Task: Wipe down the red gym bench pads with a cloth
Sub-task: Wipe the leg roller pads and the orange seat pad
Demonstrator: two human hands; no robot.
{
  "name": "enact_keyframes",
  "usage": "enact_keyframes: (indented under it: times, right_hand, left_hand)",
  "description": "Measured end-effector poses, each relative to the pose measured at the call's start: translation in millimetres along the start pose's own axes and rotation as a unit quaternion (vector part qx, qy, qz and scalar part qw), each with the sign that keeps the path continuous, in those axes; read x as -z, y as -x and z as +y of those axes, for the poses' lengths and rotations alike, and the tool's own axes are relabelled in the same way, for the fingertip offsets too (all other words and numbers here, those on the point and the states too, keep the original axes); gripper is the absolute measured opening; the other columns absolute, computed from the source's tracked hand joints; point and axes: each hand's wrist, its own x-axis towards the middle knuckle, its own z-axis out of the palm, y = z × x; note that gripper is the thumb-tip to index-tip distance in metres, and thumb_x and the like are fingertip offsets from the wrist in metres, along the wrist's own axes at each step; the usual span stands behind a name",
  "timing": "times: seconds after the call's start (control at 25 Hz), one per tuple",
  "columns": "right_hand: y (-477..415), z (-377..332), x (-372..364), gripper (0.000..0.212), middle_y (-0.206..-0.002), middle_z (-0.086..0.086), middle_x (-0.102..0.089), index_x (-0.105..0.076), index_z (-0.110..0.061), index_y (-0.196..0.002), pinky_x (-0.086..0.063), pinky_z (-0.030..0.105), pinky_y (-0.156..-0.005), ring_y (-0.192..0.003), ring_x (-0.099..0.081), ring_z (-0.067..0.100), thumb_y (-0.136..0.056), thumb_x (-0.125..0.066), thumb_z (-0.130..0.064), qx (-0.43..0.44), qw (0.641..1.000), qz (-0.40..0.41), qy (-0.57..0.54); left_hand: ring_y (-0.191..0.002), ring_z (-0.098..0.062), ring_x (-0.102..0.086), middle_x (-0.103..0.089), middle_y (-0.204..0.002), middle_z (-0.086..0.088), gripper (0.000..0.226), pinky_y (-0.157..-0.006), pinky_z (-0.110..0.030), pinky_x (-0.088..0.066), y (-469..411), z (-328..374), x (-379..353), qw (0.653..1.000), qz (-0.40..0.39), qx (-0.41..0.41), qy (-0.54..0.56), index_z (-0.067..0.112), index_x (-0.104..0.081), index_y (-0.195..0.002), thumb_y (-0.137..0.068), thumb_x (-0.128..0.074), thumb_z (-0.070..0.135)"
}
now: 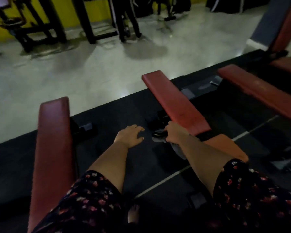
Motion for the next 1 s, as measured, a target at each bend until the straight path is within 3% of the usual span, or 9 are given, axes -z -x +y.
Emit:
enact_keyframes:
  times: [0.2, 0.28, 0.36, 0.48, 0.76, 1.0]
  right_hand:
    - [-13, 21, 15, 0.053, -0.139, 0.008, -0.041, -0.054, -0.015, -0.134, -0.048, 0.041, -0.094, -0.120, -0.051, 0.031, -0.084, -0.070, -0.025, -0.113, 0.992, 0.005, -0.051]
    - [-9, 26, 11, 0.050, -0.135, 0.008, -0.044, -0.056, -0.013, -0.130, -0.049, 0.041, -0.091, -0.117, -0.053, 0.031, -0.084, -0.069, -0.026, -0.158, 0.984, 0.014, -0.078]
    - [0, 34, 1, 0.047, -0.125, 0.007, -0.051, -0.058, -0.011, -0.124, -0.051, 0.042, -0.088, -0.111, -0.056, 0.030, -0.084, -0.068, -0.034, -0.205, 0.971, 0.010, -0.119]
    - [11, 57, -11, 0.060, -0.115, 0.003, -0.051, -0.059, -0.018, -0.120, -0.050, 0.038, -0.079, -0.104, -0.058, 0.027, -0.079, -0.065, -0.061, -0.265, 0.953, 0.010, -0.144]
    - [-2, 147, -1, 0.039, -0.123, 0.007, -0.046, -0.054, -0.026, -0.130, -0.049, 0.041, -0.085, -0.112, -0.052, 0.032, -0.091, -0.057, -0.028, -0.325, 0.937, 0.043, -0.118]
    - [16, 229, 3, 0.039, -0.121, 0.006, -0.044, -0.052, -0.023, -0.129, -0.047, 0.047, -0.089, -0.111, -0.049, 0.032, -0.091, -0.059, -0.022, -0.445, 0.880, 0.057, -0.155]
  left_hand:
    - [-0.124, -0.021, -0.046, -0.049, -0.135, 0.003, 0.049, -0.099, -0.046, -0.044, -78, -4, 18, 0.994, -0.025, -0.105, -0.029, 0.031, -0.045, -0.141, -0.094, -0.054, 0.044]
    - [-0.124, -0.022, -0.046, -0.049, -0.135, 0.001, 0.049, -0.098, -0.046, -0.045, -104, 7, 21, 0.988, -0.038, -0.144, -0.036, 0.030, -0.046, -0.140, -0.094, -0.054, 0.043]
    - [-0.124, -0.023, -0.046, -0.049, -0.137, 0.001, 0.050, -0.097, -0.046, -0.046, -127, 24, 19, 0.979, -0.054, -0.190, -0.048, 0.029, -0.045, -0.141, -0.094, -0.054, 0.043]
    - [-0.126, -0.023, -0.045, -0.048, -0.139, 0.000, 0.050, -0.097, -0.043, -0.045, -158, 58, 14, 0.959, -0.079, -0.264, -0.063, 0.027, -0.045, -0.141, -0.095, -0.055, 0.041]
    - [-0.124, -0.024, -0.048, -0.049, -0.137, -0.001, 0.046, -0.100, -0.042, -0.043, -260, 143, 2, 0.921, -0.106, -0.360, -0.106, 0.026, -0.050, -0.137, -0.093, -0.056, 0.038]
    - [-0.127, -0.025, -0.048, -0.049, -0.137, -0.002, 0.050, -0.103, -0.042, -0.042, -319, 232, -2, 0.895, -0.145, -0.412, -0.094, 0.026, -0.048, -0.139, -0.091, -0.060, 0.037]
